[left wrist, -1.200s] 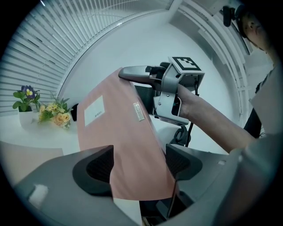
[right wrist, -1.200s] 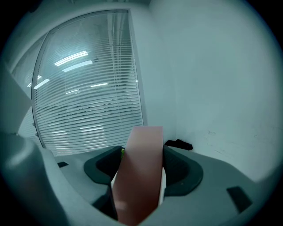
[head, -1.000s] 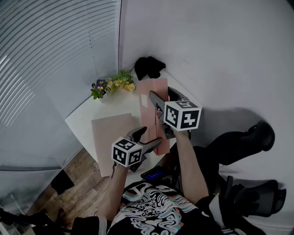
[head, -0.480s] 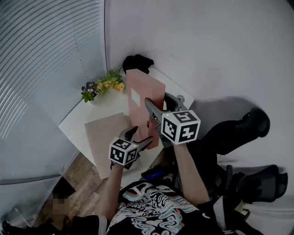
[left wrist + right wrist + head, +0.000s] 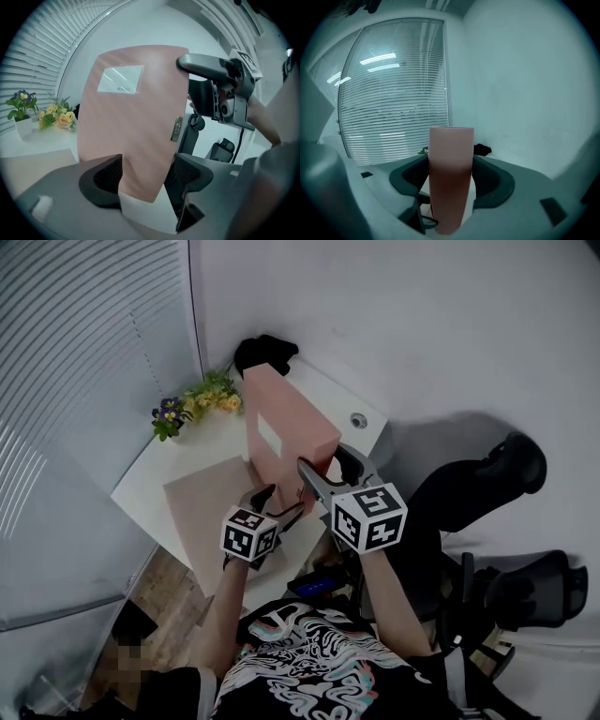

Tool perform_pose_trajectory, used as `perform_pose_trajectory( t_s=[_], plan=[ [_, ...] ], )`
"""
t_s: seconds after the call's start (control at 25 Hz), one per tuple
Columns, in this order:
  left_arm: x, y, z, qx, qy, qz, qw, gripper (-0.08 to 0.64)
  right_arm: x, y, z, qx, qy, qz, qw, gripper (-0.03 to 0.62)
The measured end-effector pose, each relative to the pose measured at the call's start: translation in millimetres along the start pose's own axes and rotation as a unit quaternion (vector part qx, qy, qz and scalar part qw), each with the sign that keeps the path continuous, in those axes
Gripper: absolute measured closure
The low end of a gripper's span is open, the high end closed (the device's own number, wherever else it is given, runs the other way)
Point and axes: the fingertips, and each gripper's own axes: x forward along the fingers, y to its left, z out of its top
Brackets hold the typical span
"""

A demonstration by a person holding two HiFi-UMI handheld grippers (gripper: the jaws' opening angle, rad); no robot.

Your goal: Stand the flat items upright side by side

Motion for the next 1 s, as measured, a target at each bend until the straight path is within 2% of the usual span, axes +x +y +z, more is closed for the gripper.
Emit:
perform_pose_trajectory(
  t_s=[0.36, 0.48, 0.72, 0.84, 1.0],
  plan=[
    [-29.0, 15.4, 1.2, -0.033, -0.032, 0.002, 0.9989, 0.233, -7.5, 13.0, -53.3, -0.012, 0.038, -0.021, 0.999, 0.305],
    [-37.4, 17.0, -3.3, -0.036, -0.036, 0.002, 0.9987, 0.233, -7.7, 14.1, -58.0, 0.005, 0.027, -0.030, 0.999, 0.307],
    [-56.3, 21.0, -11.1, -0.050, -0.054, 0.010, 0.9972, 0.234, -10.0, 17.0, -64.6, 0.008, 0.029, -0.031, 0.999, 0.301],
    [-65.7, 27.4, -11.7, -0.054, -0.061, 0.028, 0.9963, 0.233, -14.5, 22.0, -70.7, 0.015, 0.027, -0.025, 0.999, 0.288],
    [-76.8, 34.4, -15.3, -0.035, -0.049, 0.072, 0.9956, 0.233, -20.1, 30.4, -78.5, 0.018, 0.023, -0.006, 1.000, 0.285]
  ],
)
